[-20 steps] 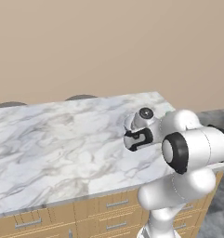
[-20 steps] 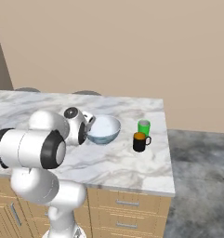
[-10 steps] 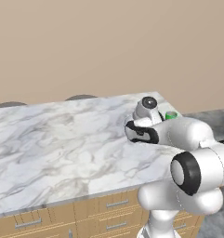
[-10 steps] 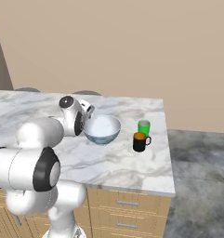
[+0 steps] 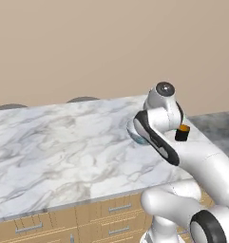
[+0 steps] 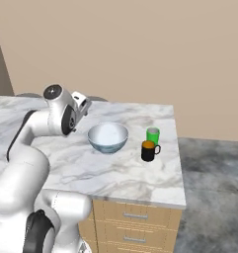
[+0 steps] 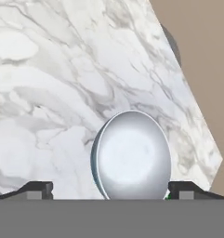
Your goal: Clear the mugs and bowl far away from the sink.
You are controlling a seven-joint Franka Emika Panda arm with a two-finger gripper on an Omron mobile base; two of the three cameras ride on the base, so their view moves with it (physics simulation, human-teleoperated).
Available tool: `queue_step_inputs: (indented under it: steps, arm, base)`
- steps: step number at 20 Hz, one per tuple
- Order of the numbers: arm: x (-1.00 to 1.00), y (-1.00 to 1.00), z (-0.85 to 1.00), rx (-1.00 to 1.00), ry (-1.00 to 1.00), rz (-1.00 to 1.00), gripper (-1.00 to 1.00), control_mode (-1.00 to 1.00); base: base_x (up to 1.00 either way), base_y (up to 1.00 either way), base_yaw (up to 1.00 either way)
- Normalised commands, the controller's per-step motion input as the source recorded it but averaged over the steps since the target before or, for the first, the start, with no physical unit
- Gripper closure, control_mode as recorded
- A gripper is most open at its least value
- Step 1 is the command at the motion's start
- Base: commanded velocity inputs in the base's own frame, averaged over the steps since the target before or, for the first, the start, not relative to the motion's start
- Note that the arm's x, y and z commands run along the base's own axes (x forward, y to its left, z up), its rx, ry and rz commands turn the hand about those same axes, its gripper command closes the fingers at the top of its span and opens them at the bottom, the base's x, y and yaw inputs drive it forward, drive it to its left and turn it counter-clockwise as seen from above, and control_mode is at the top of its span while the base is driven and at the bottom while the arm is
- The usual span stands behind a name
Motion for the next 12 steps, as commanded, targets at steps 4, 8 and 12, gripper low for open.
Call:
queue_step_inputs:
  steps: [4,8,12]
  arm:
    - [-1.00,0.08,0.71,-0.01,0.00,0.00,-1.00,-1.00]
    - [-1.00,0.15,0.74,-0.02,0.00,0.00,-1.00,-1.00]
    - [-1.00,0.21,0.61,-0.03,0.00,0.00,-1.00,-1.00]
  base:
    - [0.00,0.00,0.00]
    - [0.00,0.00,0.00]
    - [0.00,0.00,0.00]
